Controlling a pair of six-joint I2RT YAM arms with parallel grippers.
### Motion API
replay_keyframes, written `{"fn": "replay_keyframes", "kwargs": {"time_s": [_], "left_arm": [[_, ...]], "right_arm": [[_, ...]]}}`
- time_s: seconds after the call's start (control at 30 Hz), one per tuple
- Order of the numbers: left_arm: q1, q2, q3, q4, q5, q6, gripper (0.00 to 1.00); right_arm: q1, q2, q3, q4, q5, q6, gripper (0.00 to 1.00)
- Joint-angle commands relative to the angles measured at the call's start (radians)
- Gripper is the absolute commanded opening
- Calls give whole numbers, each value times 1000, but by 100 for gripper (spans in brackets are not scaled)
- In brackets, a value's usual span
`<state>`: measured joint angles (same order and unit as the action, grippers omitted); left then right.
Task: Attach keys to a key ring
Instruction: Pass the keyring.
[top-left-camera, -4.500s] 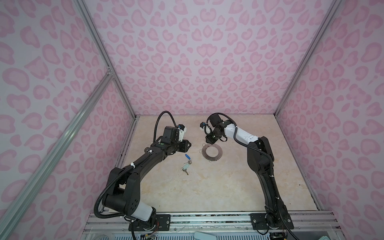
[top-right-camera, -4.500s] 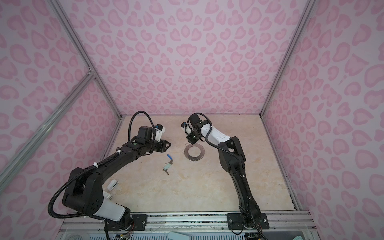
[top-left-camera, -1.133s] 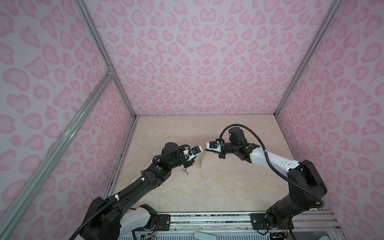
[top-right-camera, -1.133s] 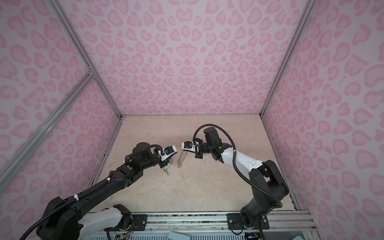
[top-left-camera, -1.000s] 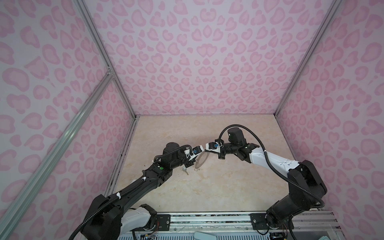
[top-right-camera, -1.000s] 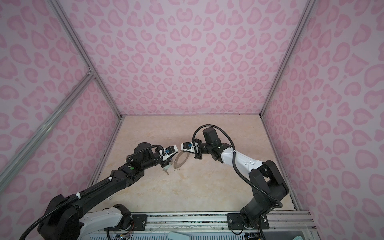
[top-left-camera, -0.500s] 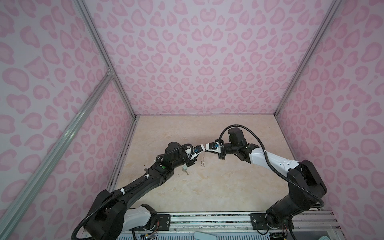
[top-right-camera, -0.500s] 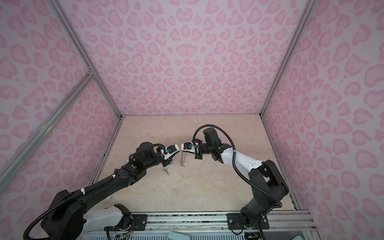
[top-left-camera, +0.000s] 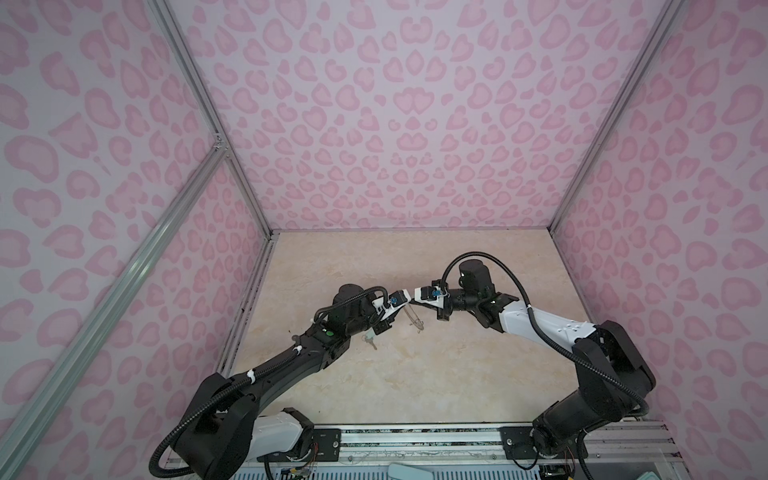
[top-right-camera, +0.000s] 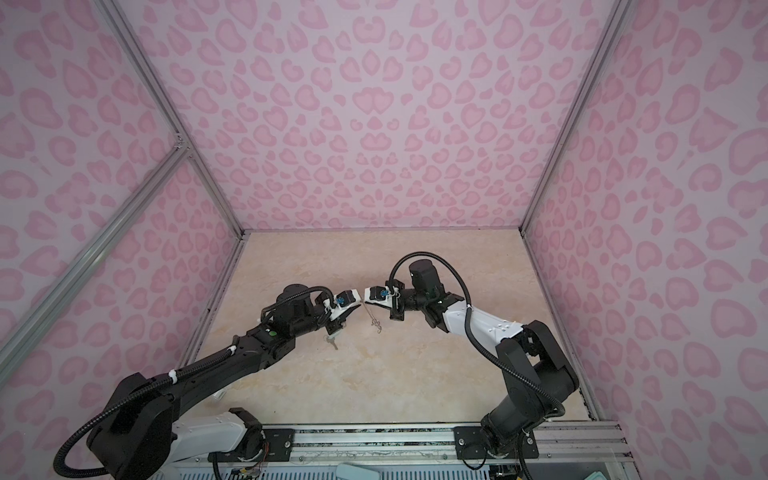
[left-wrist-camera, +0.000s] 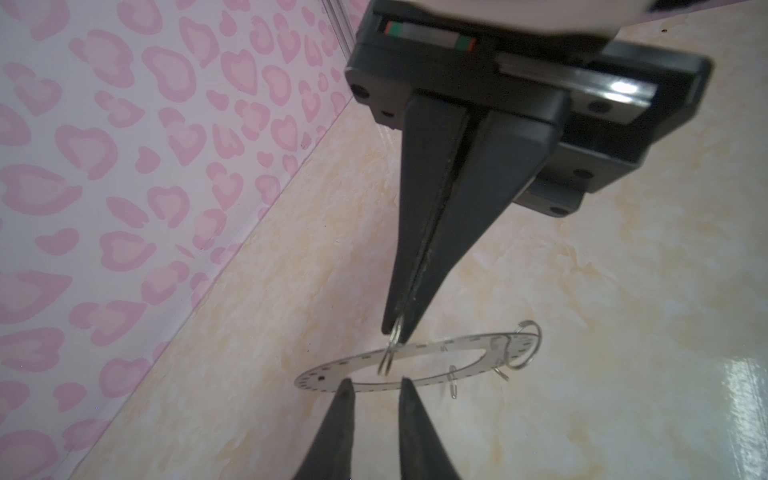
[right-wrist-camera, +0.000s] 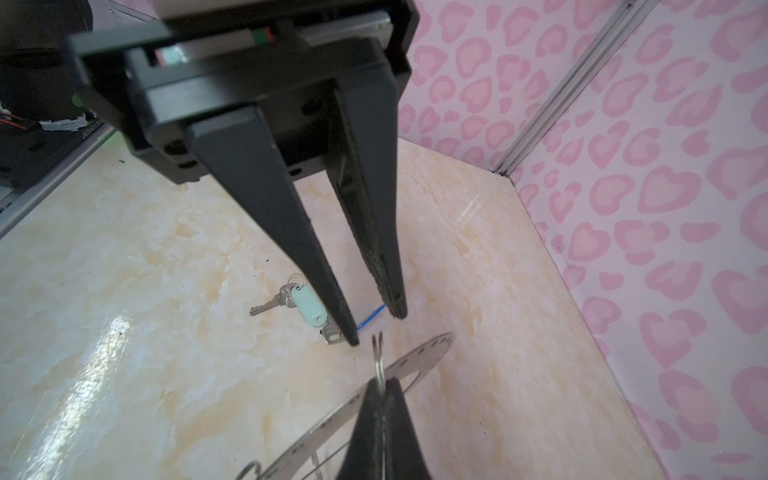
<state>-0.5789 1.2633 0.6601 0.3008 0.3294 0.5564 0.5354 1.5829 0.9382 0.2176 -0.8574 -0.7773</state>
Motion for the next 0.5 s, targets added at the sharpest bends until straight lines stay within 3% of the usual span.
{"fn": "replay_keyframes", "kwargs": {"time_s": [0.0, 0.27, 0.47], "left_arm": [[1, 7, 3, 47, 2, -10, 22], [-5, 18, 8, 67, -3, -15, 21], [-12, 21, 7, 69, 0, -13, 15]], "right_arm": [[1, -7, -8, 49, -23, 16, 0], [3, -6, -17, 63, -22, 19, 0], [7, -3, -15, 67, -26, 26, 0]]}}
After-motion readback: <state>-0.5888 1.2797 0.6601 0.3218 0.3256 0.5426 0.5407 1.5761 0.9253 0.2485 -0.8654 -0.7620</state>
